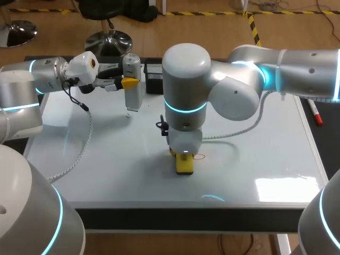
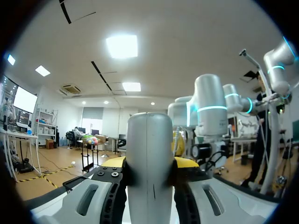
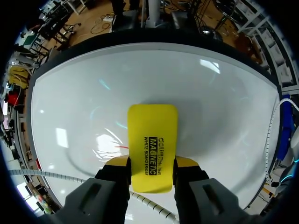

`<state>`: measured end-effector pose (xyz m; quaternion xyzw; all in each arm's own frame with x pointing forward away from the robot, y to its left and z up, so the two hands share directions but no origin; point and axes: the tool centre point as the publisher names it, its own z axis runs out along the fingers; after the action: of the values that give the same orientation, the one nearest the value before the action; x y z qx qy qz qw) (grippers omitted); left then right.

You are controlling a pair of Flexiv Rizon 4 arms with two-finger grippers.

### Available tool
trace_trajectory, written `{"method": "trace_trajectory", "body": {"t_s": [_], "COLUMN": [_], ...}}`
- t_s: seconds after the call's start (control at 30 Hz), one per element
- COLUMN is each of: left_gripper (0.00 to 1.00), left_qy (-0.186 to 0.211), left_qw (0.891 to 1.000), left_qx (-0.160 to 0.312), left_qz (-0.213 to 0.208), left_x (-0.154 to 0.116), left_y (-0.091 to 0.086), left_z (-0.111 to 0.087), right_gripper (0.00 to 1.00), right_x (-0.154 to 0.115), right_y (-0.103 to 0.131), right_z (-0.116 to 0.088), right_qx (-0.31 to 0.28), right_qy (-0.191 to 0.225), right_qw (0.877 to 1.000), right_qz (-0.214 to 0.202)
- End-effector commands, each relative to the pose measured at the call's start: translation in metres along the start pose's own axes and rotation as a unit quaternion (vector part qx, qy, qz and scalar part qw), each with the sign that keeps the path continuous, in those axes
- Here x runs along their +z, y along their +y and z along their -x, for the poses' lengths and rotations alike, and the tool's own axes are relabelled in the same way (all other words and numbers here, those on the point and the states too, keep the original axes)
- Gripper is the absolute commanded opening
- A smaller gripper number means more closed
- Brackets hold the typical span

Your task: Pick up the inspection probe, press it on each red-marked spot on the whiteboard one by one, put down the probe, pick up the eraser, and wipe off all the red marks.

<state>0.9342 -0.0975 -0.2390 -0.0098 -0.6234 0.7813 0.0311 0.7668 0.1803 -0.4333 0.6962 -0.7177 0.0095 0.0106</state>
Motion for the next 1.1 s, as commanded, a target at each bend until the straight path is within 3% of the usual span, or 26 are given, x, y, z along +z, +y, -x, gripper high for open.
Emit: {"method": "trace_trajectory", "body": {"t_s": [0.03, 1.1], "left_gripper": [0.00, 0.00], "left_qy": [0.000, 0.000], "left_qw": [1.000, 1.000], "left_qx": [0.001, 0.001], "left_qz": [0.000, 0.000], "left_x": [0.001, 0.001], "left_y": [-0.001, -0.001], "left_z": [0.000, 0.000], "right_gripper": [0.00, 0.00], "right_x": [0.013, 0.033], "right_y": [0.002, 0.018], "right_z": [-0.008, -0.077], "right_qx": [0.001, 0.061], "right_qy": [0.000, 0.025], "right_qw": [1.000, 0.998], "right_qz": [-0.003, 0.011]}}
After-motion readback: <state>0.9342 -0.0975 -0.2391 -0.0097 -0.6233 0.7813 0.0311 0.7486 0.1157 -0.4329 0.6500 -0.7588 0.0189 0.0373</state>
